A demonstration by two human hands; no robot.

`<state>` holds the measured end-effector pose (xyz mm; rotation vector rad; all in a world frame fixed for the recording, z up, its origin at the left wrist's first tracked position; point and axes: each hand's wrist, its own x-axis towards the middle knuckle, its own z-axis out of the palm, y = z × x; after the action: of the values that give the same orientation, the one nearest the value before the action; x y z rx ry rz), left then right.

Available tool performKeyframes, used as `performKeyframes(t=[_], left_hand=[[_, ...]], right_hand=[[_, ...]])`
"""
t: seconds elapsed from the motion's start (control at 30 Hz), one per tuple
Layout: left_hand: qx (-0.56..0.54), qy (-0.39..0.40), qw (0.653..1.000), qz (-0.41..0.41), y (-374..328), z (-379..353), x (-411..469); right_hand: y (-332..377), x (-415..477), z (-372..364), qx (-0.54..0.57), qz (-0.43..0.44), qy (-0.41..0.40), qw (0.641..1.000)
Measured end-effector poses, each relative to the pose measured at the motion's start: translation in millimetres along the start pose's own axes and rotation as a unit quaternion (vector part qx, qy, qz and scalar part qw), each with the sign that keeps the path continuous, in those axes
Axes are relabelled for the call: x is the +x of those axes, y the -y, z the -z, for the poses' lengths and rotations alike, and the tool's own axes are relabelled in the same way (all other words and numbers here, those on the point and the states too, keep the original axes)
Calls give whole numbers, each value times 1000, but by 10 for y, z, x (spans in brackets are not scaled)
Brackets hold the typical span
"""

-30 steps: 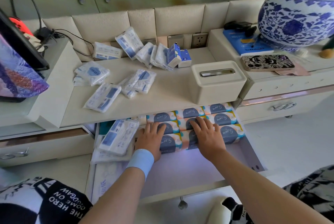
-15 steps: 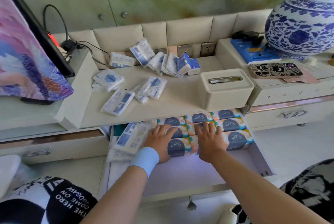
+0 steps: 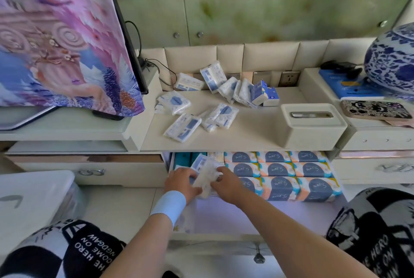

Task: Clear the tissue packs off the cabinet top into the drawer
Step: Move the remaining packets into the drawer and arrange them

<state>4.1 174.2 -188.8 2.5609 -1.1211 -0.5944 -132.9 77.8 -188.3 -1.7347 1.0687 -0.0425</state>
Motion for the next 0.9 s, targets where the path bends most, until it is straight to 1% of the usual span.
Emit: performKeyframes(t=[0.1, 0.2, 0.27, 0.33, 0.37, 0.43, 0.5, 0.57, 0.63, 0.7, 0.77, 0.8, 0.87, 0.9], left_hand=[[-114, 26, 993, 20, -17, 18, -38], [-237, 39, 969, 62, -99, 128, -44], [-357, 54, 926, 113, -129, 235, -36], [-464, 82, 870, 147, -97, 295, -14], [-512, 106, 838, 155, -94, 314, -32], [-575, 136, 788, 174, -120, 340, -92], [-605, 154, 755, 200, -126, 329, -144], [-617, 207, 733, 197, -106, 344, -190], [-625, 260, 713, 183, -93, 383, -220], [-645, 297, 685, 161, -97, 420, -237], [-650, 314, 677, 143, -131, 453, -262], [-643, 316, 684, 140, -151, 459, -281], [-615, 312, 712, 132, -186, 437, -306], [-589, 307, 739, 116, -204, 418, -306]], right_hand=[[85, -18, -103, 101, -29, -20, 994], [165, -63, -128, 178, -27, -67, 981], [255, -146, -115, 265, -30, -63, 962], [336, -237, -72, 366, -44, -27, 929], [366, -277, -42, 398, -44, -6, 916], [386, -325, 19, 403, -23, 19, 915], [377, -347, 66, 359, 1, 23, 933], [370, -372, 94, 322, 20, 17, 946], [363, -404, 125, 351, 15, 7, 936], [347, -392, 180, 405, -21, -16, 914], [341, -394, 251, 409, -57, -19, 910], [338, -395, 284, 398, -71, -5, 914], [315, -412, 343, 391, -92, 36, 915], [292, -423, 373, 403, -100, 57, 908]])
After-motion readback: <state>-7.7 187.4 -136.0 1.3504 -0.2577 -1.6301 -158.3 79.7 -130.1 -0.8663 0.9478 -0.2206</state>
